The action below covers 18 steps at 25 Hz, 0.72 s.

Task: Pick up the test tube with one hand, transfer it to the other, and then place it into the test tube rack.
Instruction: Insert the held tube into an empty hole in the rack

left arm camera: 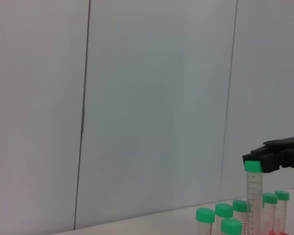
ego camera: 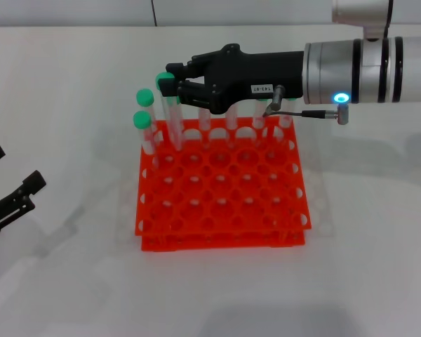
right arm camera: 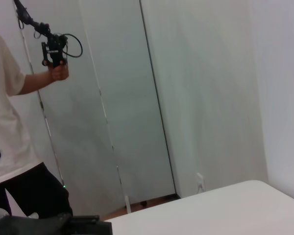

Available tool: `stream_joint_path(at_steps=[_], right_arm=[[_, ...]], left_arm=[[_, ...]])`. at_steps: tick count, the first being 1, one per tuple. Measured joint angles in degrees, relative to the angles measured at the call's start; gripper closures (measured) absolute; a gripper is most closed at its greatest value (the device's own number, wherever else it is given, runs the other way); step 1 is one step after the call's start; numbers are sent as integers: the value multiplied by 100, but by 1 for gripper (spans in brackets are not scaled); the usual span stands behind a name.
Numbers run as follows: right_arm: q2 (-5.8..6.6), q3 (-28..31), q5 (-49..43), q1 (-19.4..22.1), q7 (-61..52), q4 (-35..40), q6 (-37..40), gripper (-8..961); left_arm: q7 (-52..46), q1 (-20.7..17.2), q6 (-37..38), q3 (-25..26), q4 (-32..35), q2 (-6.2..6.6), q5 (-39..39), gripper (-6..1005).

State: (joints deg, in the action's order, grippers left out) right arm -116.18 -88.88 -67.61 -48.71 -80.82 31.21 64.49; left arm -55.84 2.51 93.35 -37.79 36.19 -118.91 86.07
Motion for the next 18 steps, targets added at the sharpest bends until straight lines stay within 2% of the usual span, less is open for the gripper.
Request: stream_joint_path(at_steps=[9, 18], right_arm=[[0, -316, 412, 134, 203, 71, -241, 621], [0, -353, 477, 219, 297, 71, -280, 616]], left_arm=[[3, 3, -5, 0, 1, -8, 6, 123], [3, 21, -3, 0, 2, -8, 7, 122]])
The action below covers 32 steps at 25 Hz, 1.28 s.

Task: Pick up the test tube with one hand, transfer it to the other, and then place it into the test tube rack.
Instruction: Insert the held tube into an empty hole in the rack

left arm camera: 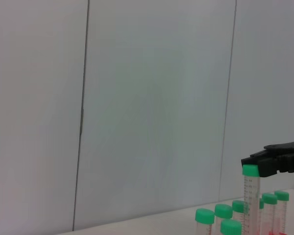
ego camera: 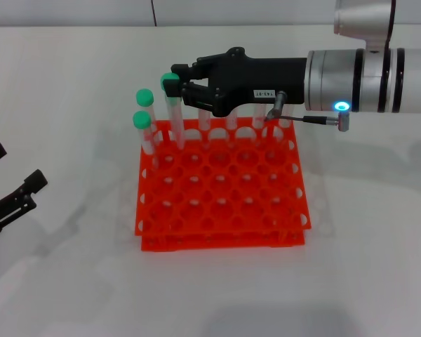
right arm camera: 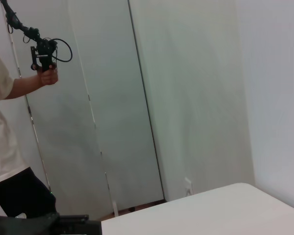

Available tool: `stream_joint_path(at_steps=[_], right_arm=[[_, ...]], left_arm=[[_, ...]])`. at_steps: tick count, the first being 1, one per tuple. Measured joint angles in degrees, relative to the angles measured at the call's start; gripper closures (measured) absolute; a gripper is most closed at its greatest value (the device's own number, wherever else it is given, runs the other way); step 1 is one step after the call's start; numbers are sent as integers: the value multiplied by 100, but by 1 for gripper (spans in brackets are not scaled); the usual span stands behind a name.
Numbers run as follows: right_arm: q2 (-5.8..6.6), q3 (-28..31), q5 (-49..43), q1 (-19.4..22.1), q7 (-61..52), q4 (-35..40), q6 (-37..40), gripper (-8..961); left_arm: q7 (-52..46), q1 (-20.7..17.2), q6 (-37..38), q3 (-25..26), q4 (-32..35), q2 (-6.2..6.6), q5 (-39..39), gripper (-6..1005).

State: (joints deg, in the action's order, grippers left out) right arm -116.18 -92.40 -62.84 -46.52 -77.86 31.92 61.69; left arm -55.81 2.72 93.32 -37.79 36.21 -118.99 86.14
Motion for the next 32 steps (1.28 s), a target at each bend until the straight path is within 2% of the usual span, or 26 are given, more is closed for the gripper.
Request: stream_joint_path(at_steps=[6, 19, 32], right_arm=[[0, -51, 58, 3, 8, 0, -89, 612], [0, -762, 501, 11, 90, 209, -532, 604], [0, -909, 515, 16, 314, 212, -642, 596]], left_arm=[[4, 21, 0, 0, 0, 6, 0, 122], [66, 18, -16, 0, 0, 8, -1, 122], [70, 27, -72, 0, 0, 8, 10, 122]])
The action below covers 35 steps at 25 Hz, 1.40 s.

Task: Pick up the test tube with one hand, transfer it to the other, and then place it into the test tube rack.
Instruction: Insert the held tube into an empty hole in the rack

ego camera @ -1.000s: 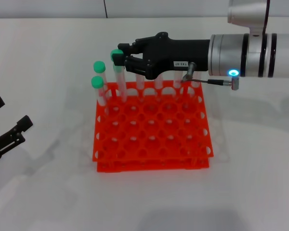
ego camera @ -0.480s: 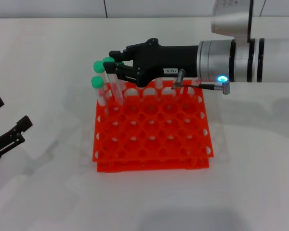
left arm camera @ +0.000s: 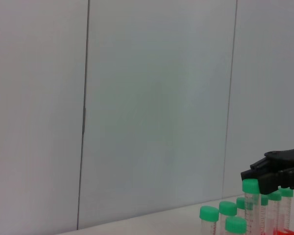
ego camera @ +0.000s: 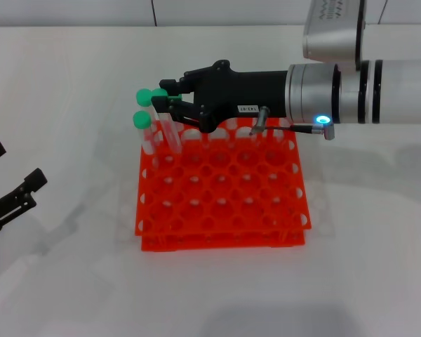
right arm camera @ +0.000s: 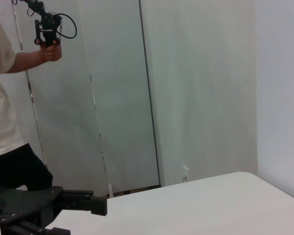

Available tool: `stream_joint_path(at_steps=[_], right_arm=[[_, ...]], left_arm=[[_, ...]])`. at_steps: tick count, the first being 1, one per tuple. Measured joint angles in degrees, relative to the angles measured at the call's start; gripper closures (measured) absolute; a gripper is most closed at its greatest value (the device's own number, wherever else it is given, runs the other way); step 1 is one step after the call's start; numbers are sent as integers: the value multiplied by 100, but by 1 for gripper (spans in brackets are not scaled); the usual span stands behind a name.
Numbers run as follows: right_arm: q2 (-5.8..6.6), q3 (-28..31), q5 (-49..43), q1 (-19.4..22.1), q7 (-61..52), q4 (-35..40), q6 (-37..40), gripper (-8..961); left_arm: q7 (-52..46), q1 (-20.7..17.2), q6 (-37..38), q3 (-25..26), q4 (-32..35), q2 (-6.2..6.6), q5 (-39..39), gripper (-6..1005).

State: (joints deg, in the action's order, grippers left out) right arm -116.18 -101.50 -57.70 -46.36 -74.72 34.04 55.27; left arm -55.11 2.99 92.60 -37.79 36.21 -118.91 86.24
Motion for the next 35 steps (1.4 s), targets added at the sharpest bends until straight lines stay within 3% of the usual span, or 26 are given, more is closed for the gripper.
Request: stream_joint_path(at_steps=[35], right_arm=[[0, -383, 387, 218, 247, 64, -199, 575]], left_arm=[[0, 79, -79, 0, -34, 0, 35, 121]])
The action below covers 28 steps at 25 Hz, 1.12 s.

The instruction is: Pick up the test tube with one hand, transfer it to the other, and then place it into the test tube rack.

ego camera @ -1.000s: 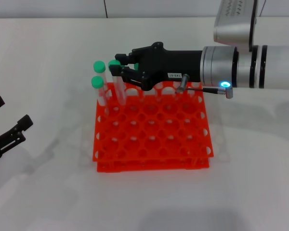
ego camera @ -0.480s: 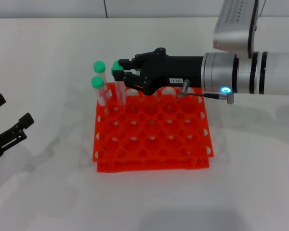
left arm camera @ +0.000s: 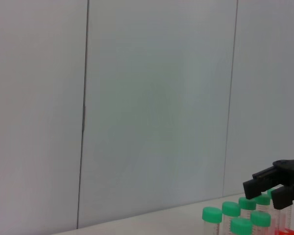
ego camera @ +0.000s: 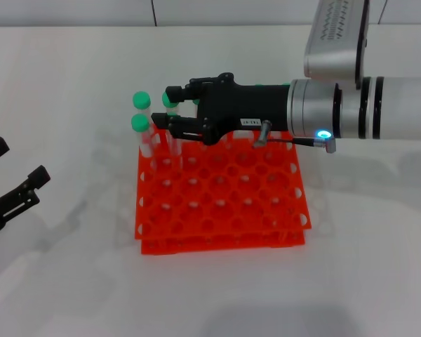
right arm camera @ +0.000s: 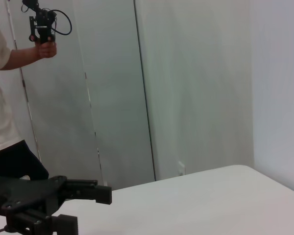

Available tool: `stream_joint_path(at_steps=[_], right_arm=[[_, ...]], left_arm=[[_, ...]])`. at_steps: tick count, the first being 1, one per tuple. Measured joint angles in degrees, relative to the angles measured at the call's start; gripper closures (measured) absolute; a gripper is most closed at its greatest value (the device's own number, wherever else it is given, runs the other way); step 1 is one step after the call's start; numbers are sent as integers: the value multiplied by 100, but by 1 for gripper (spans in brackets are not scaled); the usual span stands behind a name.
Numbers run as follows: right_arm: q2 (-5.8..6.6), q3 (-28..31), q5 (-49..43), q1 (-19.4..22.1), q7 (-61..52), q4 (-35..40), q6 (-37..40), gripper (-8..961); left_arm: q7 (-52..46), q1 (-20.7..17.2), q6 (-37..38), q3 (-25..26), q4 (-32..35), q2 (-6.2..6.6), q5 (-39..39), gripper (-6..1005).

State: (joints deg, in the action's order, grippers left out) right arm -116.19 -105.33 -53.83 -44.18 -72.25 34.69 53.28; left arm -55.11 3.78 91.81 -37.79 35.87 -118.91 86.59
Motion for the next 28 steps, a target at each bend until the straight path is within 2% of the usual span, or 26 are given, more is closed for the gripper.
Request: stream_joint_path(at_steps=[5, 7, 10, 12, 18, 21, 25, 28], right_arm=[[0, 33, 0, -2, 1, 9, 25, 572], [6, 47, -1, 23, 1, 35, 120, 480], [84, 132, -59, 190, 5, 170, 397, 343], [122, 334, -213, 336, 10, 236, 627, 299], [132, 1863, -1470, 1191, 62, 386, 1660, 280], [117, 2467, -1798, 1672, 132, 467, 2034, 236], [122, 2869, -1829, 2111, 213, 491, 2370, 178], [138, 2924, -1833, 2366, 295, 491, 2452, 135]], left_arm=[[0, 0, -6, 0, -34, 1, 0, 121], [-1, 0, -5, 0, -39, 6, 0, 121], [-39, 0, 42, -1, -37, 40, 1, 121], [-96, 0, 97, 0, -20, 90, 1, 121], [-487, 127, 244, -22, 11, 291, 133, 120], [-758, 266, 270, -9, 21, 406, 361, 120], [-1018, 479, 281, -4, 24, 506, 711, 120], [-1141, 676, 373, -6, 25, 593, 999, 120]])
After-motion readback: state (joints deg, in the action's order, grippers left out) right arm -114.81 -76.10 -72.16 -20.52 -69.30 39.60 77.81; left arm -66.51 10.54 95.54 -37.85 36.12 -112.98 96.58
